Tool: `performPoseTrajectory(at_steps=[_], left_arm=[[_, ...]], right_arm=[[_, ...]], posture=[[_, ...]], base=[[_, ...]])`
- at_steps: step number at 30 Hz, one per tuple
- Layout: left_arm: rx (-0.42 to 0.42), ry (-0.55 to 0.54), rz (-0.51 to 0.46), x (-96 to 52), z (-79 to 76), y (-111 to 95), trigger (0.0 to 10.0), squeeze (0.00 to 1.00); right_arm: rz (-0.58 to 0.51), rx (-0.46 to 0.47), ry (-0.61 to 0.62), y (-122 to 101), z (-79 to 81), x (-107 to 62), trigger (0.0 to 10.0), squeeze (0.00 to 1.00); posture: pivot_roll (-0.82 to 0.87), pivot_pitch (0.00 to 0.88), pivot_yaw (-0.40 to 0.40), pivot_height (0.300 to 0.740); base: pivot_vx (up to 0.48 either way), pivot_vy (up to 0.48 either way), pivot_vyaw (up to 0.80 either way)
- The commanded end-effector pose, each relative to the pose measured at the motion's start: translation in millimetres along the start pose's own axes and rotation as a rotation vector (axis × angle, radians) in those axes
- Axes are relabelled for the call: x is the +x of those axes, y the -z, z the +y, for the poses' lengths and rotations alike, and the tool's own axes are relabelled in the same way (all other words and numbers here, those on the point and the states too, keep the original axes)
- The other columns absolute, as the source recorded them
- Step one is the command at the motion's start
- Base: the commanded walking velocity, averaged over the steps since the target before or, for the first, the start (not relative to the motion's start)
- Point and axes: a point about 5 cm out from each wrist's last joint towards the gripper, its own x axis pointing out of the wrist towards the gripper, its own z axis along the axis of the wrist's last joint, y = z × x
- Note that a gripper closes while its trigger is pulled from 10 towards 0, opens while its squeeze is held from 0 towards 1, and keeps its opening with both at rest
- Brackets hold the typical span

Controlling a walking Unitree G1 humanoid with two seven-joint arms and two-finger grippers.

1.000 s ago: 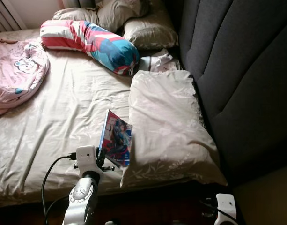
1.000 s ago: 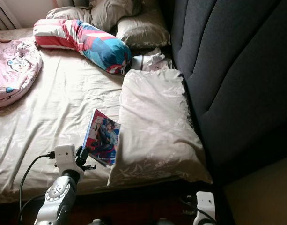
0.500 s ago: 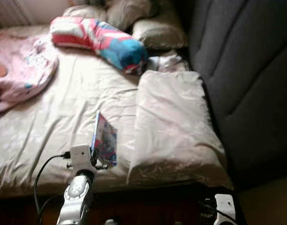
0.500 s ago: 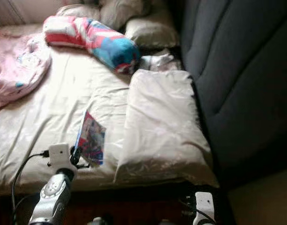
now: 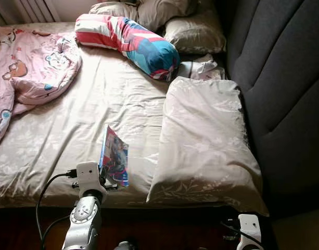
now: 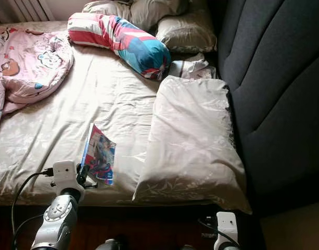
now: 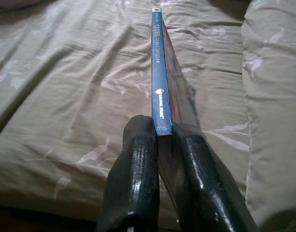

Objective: Clean up the room

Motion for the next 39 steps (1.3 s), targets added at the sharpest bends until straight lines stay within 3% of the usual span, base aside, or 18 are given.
performPoseTrajectory(at_steps=[1, 7, 26, 39], left_arm=[[0.004, -0.008, -0.025, -1.1, 3.0, -2.2, 10.0, 0.0], [-0.003, -0.001, -0.027, -1.5, 2.0, -2.3, 10.0, 0.0], [0.003, 0.052, -0.021, -1.8, -4.6, -1.7, 10.0, 0.0], [-0.011, 0.123, 0.004, -7.4, -6.7, 3.7, 10.0, 0.0]], right_arm=[[0.032, 0.01, 0.005, 9.5, -1.2, -3.0, 10.0, 0.0], [0.033, 0.009, 0.005, 9.8, -1.4, -3.1, 10.0, 0.0], [0.033, 0.006, 0.001, 9.7, -1.6, -3.1, 10.0, 0.0], [0.036, 0.004, -0.004, 11.4, -1.4, -3.8, 10.0, 0.0]], posture=[[-0.06, 0.214, 0.016, 0.74], [-0.05, 0.215, 0.016, 0.74], [-0.05, 0.204, 0.017, 0.74], [-0.05, 0.194, 0.017, 0.74]], base=[[0.0, 0.0, 0.0], [0.0, 0.0, 0.0], [0.299, 0.0, 0.0], [0.0, 0.0, 0.0]])
